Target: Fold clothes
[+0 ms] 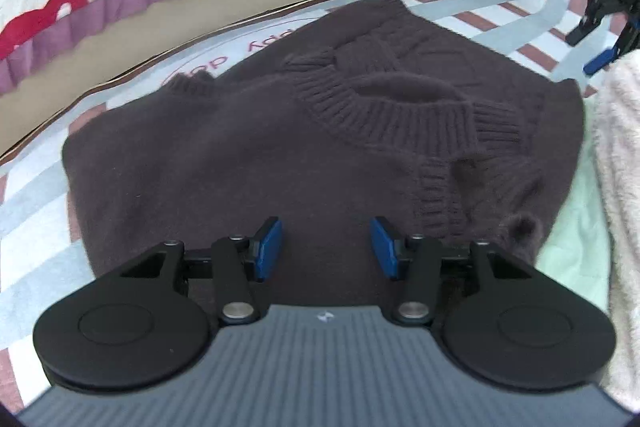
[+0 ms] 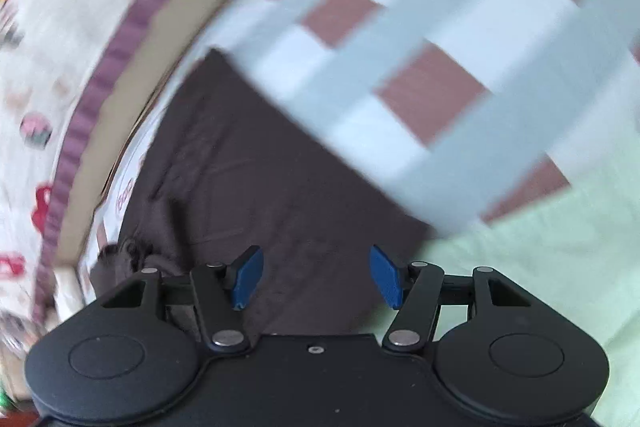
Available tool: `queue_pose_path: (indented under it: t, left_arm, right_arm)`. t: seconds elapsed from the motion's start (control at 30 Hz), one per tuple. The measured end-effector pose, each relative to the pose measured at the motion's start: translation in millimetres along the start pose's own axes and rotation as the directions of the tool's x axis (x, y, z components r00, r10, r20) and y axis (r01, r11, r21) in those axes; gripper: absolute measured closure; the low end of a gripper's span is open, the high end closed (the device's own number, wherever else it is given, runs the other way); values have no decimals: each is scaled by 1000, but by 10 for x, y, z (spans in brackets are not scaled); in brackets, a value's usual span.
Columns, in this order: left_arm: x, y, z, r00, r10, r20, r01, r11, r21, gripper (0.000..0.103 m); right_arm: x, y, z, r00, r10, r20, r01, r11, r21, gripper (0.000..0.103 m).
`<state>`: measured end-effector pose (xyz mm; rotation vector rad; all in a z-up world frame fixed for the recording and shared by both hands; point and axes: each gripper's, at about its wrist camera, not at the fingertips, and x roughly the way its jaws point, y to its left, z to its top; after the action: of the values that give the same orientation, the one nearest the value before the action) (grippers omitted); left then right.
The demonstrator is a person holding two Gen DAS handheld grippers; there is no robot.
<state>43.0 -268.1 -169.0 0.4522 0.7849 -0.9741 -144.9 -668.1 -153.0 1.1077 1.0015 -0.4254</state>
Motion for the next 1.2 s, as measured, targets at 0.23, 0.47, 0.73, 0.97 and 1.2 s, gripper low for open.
queue_pose_path:
  t: [0.23, 0.47, 0.73, 0.97, 1.2]
  left_arm:
    - [-61, 226, -30, 999, -32, -4, 31, 987, -160, 54]
    - [-295, 146, -76, 985, -4, 171, 24, 992, -120, 55]
    - [-193, 49, -88, 993, 24, 115, -14, 996, -85, 54]
    - [-241, 212, -205, 995, 28, 92, -12, 985, -170, 54]
    - [-546, 578, -529, 992, 48, 117, 7, 903, -429, 54]
  right_arm:
    - [226, -310, 129, 994, -14, -106, 22, 997, 79, 37]
    - [349, -243, 207, 998, 62, -28, -62, 998, 9, 44]
    - [303, -121, 90, 968, 248, -46, -251, 964, -90, 91]
    - [-26, 767, -153, 771, 632, -77, -632, 747, -206, 92]
    - [194, 2248, -846, 600, 727, -334, -796, 502, -337, 92]
